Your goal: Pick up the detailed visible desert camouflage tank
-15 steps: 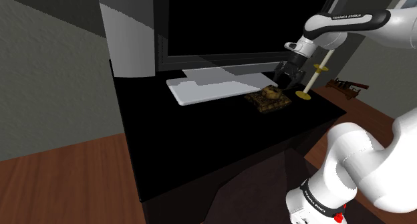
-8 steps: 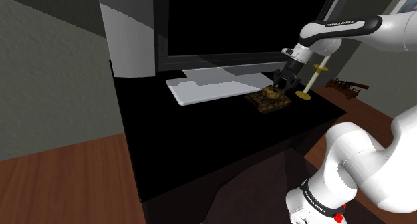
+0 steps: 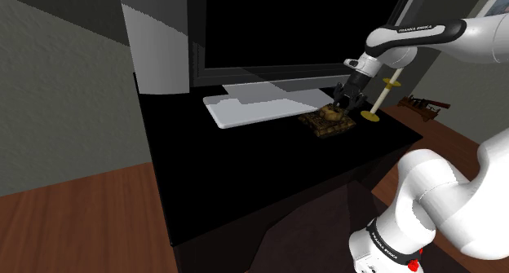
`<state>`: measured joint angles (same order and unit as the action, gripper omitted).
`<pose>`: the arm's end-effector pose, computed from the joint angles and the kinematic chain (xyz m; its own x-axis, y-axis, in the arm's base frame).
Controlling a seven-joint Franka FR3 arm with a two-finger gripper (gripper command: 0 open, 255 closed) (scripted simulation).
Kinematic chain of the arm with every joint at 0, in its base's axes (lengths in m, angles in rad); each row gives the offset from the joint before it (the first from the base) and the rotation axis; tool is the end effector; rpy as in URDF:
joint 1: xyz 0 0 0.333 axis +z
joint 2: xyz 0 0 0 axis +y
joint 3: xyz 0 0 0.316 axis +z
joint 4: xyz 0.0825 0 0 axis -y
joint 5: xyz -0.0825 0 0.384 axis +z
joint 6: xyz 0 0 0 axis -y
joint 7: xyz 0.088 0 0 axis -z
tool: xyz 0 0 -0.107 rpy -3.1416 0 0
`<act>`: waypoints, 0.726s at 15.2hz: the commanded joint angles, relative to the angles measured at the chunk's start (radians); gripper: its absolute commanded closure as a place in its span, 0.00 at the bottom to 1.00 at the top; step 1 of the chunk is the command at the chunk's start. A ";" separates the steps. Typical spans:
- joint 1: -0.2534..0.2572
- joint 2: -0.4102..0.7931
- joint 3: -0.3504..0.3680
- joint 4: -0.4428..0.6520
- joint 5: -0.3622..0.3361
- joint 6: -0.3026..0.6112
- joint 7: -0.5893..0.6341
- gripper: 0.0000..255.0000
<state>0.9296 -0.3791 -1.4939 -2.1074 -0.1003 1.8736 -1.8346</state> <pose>0.4156 -0.3038 0.4066 0.2192 0.9209 0.3222 0.9753 -0.1982 -0.0971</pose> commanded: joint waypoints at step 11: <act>-0.088 -0.009 0.123 0.087 0.008 -0.126 0.029 1.00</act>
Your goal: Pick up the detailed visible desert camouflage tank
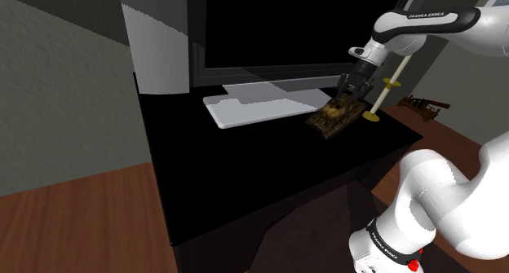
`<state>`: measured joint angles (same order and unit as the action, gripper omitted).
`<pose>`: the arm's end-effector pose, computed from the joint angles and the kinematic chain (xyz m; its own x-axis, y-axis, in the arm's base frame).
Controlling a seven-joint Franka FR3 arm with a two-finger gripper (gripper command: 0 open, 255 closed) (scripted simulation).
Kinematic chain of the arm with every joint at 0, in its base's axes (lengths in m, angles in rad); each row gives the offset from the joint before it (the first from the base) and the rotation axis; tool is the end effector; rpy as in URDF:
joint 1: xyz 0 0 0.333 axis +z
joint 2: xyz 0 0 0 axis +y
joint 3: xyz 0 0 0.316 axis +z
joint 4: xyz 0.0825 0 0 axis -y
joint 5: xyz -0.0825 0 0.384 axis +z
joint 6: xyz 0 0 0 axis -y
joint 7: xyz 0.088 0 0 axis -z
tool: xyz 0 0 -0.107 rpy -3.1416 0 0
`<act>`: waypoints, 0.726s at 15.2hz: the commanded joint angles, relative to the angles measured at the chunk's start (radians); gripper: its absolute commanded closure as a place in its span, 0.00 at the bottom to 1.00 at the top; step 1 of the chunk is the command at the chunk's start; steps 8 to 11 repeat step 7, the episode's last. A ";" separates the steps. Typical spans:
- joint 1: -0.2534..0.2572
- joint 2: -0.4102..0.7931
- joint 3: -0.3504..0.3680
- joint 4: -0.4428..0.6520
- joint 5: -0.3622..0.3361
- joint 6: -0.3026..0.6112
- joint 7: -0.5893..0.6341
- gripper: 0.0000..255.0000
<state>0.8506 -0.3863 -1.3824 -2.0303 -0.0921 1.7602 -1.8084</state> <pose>0.4162 -0.3019 0.4531 0.2197 0.9209 0.3220 0.9751 -0.1976 -0.1005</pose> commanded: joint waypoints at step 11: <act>-0.030 -0.008 0.053 0.065 0.003 -0.078 0.018 1.00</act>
